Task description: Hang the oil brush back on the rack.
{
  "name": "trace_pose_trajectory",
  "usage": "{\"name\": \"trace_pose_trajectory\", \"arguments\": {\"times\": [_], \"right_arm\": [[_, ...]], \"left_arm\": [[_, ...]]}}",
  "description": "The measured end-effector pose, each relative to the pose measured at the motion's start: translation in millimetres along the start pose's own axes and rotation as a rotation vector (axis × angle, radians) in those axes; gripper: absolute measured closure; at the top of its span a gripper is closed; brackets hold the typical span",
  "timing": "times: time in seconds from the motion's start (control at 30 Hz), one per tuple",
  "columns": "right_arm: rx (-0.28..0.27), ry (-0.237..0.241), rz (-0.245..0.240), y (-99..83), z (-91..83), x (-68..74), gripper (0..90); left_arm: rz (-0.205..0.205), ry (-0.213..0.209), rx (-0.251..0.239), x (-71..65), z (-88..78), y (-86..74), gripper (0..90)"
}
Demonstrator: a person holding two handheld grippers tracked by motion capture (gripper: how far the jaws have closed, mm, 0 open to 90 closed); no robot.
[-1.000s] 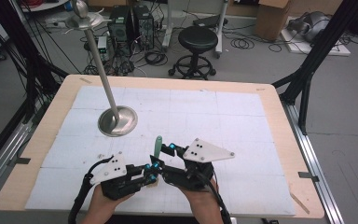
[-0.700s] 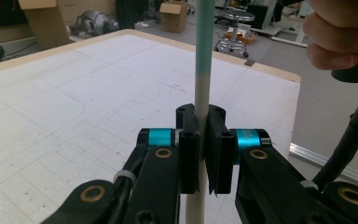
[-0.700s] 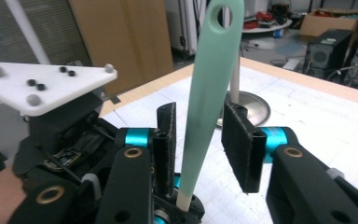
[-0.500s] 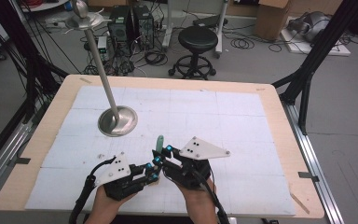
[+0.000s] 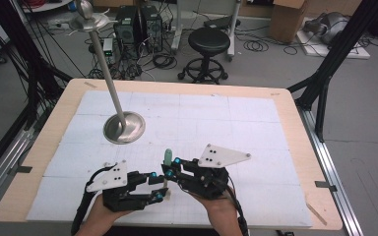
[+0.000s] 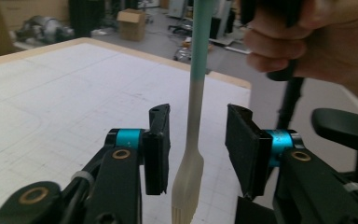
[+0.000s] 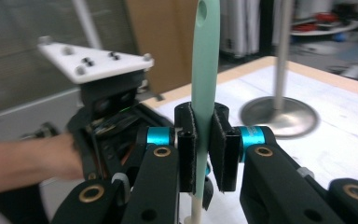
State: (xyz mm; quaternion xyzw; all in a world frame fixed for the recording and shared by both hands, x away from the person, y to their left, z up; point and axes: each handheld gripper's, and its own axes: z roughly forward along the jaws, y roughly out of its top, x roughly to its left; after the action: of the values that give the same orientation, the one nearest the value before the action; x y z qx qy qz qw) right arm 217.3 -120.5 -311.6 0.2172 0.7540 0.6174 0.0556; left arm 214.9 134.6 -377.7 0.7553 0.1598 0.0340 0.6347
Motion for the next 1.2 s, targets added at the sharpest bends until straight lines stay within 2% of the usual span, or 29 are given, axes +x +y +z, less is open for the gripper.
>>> {"name": "trace_pose_trajectory", "arguments": {"times": [0.03, 0.07, 0.1, 0.13, 0.2, 0.23, 0.27, 0.3, 0.37, 0.43, 0.47, 0.5, 0.53, 0.57, 0.6, 0.67, 0.7, 0.73, 0.8, 0.83, 0.87, 0.9, 0.93, 0.97, 1.0, 1.1, 1.13, 1.2], "right_arm": [[-0.002, 0.029, -0.004, -0.5, -0.8, -1.5, 82.5], [-0.009, 0.046, -0.014, -1.1, -1.5, -3.2, 82.5], [-0.009, 0.046, -0.014, -1.1, -1.5, -3.2, 82.5], [-0.018, 0.090, -0.014, -2.1, -2.6, -5.8, 82.7], [-0.024, 0.127, -0.011, -2.7, -3.0, -7.5, 82.8], [-0.024, 0.127, -0.011, -2.7, -3.0, -7.5, 82.8], [-0.029, 0.165, -0.021, -3.0, -2.7, -8.7, 82.8], [-0.028, 0.182, -0.028, -2.9, -2.7, -8.8, 82.8], [-0.023, 0.217, -0.037, -2.8, -3.5, -8.9, 82.8], [-0.022, 0.231, -0.048, -2.6, -3.5, -9.4, 82.8], [-0.019, 0.270, -0.054, -2.4, -3.8, -10.9, 82.8], [-0.019, 0.270, -0.054, -2.4, -3.8, -10.9, 82.8], [-0.020, 0.312, -0.057, -2.2, -3.4, -13.1, 82.8], [-0.020, 0.312, -0.057, -2.2, -3.4, -13.1, 82.8], [-0.027, 0.345, -0.065, -2.3, -2.7, -15.4, 82.8], [-0.029, 0.383, -0.070, -2.6, -1.8, -17.1, 82.7], [-0.029, 0.383, -0.070, -2.6, -1.8, -17.1, 82.7], [-0.035, 0.424, -0.075, -3.2, 0.0, -18.6, 82.8], [-0.046, 0.464, -0.077, -3.7, 1.6, -19.7, 82.8], [-0.046, 0.464, -0.077, -3.7, 1.6, -19.7, 82.8], [-0.061, 0.499, -0.086, -4.1, 3.6, -20.9, 82.8], [-0.061, 0.499, -0.086, -4.1, 3.6, -20.9, 82.8], [-0.064, 0.528, -0.093, -4.4, 5.3, -21.7, 82.8], [-0.063, 0.542, -0.098, -4.6, 6.2, -21.6, 82.8], [-0.062, 0.566, -0.106, -4.7, 7.3, -21.5, 82.8], [-0.062, 0.588, -0.123, -4.9, 9.7, -20.9, 82.8], [-0.056, 0.613, -0.139, -5.2, 12.8, -20.7, 82.8], [-0.048, 0.626, -0.145, -5.4, 14.9, -20.7, 82.8]], "left_arm": [[0.000, 0.000, 0.000, 0.0, 0.0, 0.0, 57.1], [0.002, -0.027, -0.008, 0.7, -2.3, 0.9, 56.0], [0.002, -0.027, -0.008, 0.7, -2.3, 0.9, 56.0], [0.004, -0.033, -0.010, 0.5, -3.0, 1.1, 55.8], [0.012, -0.055, -0.004, 0.3, -3.6, 1.6, 55.5], [0.012, -0.055, -0.004, 0.3, -3.6, 1.6, 55.5], [0.014, -0.073, -0.003, 0.2, -3.9, 1.5, 55.4], [0.014, -0.073, -0.003, 0.2, -3.9, 1.5, 55.2], [0.018, -0.114, -0.005, 0.4, -5.5, 1.2, 55.0], [0.015, -0.127, -0.006, 0.8, -6.0, 1.0, 55.0], [0.014, -0.159, -0.006, 1.6, -6.7, 1.1, 54.9], [0.014, -0.159, -0.006, 1.6, -6.7, 1.1, 54.7], [0.006, -0.197, -0.016, 1.6, -6.8, 1.1, 54.8], [0.006, -0.197, -0.016, 1.6, -6.8, 1.1, 54.7], [0.002, -0.227, -0.018, 1.6, -6.5, 0.9, 54.7], [-0.002, -0.239, -0.017, 1.6, -6.1, 0.7, 54.6], [-0.004, -0.253, -0.017, 1.8, -5.6, 0.4, 54.6], [-0.013, -0.275, -0.020, 1.9, -4.1, -0.2, 54.6], [-0.018, -0.296, -0.018, 2.2, -2.6, -0.7, 54.6], [-0.018, -0.296, -0.018, 2.2, -2.6, -0.7, 54.6], [-0.022, -0.306, -0.021, 1.8, -1.5, -1.0, 54.9], [-0.021, -0.317, -0.017, 1.7, -0.7, -1.2, 54.9], [-0.018, -0.335, -0.011, 1.0, 0.7, -1.8, 55.8], [-0.018, -0.335, -0.011, 1.0, 0.7, -1.8, 56.4], [-0.019, -0.361, -0.008, 0.1, 1.8, -2.4, 57.4], [-0.015, -0.389, -0.011, -1.3, 2.2, -2.7, 60.5], [-0.009, -0.404, -0.013, -1.9, 2.3, -2.9, 65.1], [-0.003, -0.410, -0.006, -1.9, 2.0, -3.1, 69.1]]}}
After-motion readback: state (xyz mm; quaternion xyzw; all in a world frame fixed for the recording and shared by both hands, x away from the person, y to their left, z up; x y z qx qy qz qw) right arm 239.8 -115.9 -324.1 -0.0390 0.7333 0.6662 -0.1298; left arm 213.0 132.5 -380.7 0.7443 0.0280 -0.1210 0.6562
